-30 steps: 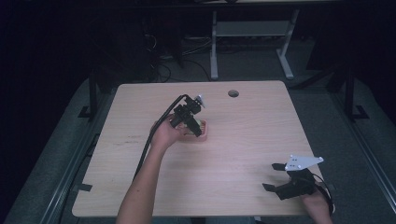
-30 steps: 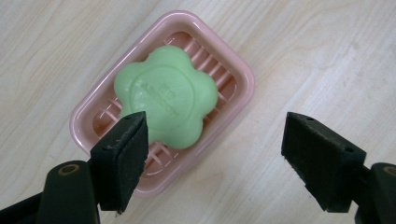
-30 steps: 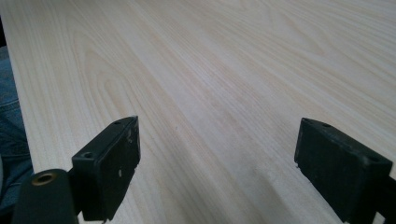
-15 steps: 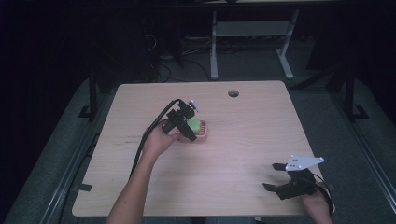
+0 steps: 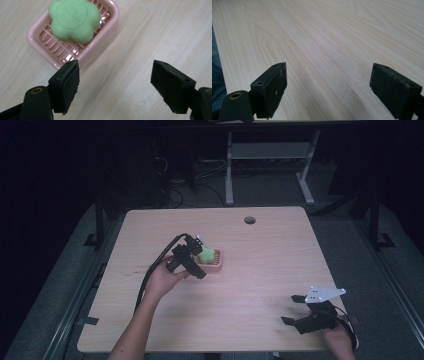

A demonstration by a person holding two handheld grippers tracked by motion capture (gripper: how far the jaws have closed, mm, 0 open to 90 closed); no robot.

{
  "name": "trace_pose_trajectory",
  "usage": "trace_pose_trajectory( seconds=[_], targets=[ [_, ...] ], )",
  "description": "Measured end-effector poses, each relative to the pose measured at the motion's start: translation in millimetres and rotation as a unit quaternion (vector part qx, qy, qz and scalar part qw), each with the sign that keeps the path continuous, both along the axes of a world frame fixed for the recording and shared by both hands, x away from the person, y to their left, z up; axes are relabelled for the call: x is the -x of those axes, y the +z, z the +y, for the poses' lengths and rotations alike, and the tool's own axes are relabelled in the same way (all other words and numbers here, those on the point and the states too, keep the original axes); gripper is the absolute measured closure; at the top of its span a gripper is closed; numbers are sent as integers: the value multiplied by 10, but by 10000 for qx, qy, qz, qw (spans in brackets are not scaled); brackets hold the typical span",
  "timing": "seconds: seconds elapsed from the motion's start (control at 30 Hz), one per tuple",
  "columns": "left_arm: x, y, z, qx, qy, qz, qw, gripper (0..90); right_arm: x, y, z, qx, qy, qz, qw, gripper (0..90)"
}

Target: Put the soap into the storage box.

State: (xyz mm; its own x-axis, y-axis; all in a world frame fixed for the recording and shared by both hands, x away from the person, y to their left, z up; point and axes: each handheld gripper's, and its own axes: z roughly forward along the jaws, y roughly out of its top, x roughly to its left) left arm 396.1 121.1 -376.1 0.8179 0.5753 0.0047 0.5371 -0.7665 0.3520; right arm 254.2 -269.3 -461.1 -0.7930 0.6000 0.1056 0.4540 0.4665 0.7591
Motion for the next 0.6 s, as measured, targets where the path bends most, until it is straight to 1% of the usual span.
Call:
trace_pose_trajectory(
  seconds=[0.07, 0.13, 0.47, 0.5, 0.6],
  targets=[
    [35, 0, 25, 29, -6, -1, 10000, 232, 1, -1, 1, 5, -2, -2, 10000, 138],
    [71, -2, 52, 69, -18, -46, 10000, 232, 1, -3, 0, 5, -5, -2, 10000, 138],
    [219, 0, 169, 152, -49, -88, 9998, 233, 1, -3, -17, 10, -35, -31, 10000, 138],
    [238, -5, 177, 152, -44, -115, 9998, 233, 0, -4, -18, 14, -38, -32, 10000, 137],
    [284, -17, 211, 175, -50, -101, 9998, 233, 1, -6, -17, 27, -49, -19, 10000, 137]
  ],
)
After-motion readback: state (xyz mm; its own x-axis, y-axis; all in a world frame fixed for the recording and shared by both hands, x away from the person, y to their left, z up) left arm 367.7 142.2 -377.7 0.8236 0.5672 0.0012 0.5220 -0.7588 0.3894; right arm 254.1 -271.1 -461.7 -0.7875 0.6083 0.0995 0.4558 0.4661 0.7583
